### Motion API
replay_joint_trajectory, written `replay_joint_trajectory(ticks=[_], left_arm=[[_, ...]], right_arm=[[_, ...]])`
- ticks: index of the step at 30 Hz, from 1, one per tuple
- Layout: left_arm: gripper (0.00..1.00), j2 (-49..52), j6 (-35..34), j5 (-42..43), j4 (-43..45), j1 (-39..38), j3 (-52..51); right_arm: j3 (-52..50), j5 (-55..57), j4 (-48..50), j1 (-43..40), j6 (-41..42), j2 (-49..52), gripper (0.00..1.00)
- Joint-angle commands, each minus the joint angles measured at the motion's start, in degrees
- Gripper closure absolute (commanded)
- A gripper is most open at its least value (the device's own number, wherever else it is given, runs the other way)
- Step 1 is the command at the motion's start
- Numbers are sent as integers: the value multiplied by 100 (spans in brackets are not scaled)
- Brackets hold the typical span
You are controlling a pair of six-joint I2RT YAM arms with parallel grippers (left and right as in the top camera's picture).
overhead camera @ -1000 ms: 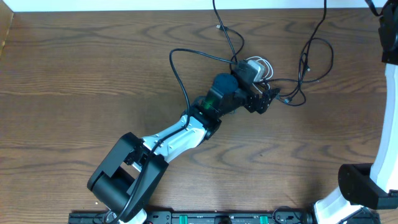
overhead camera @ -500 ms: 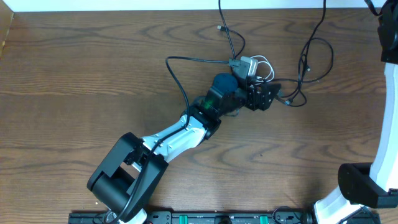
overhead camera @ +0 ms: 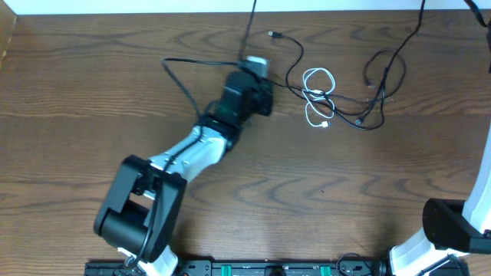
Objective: Untangle cables
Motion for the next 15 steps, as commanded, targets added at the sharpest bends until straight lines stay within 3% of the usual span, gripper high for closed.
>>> replay_joint_trajectory(ticks=[1,15], left_arm=[[92,-549,149,-138,26,306,42],[92,-2610,1029,-1338,-223,1473,42]], right_arm=[[68,149,-98,-153,-243,39,99],[20,468,-584,-210,-621,306,99]])
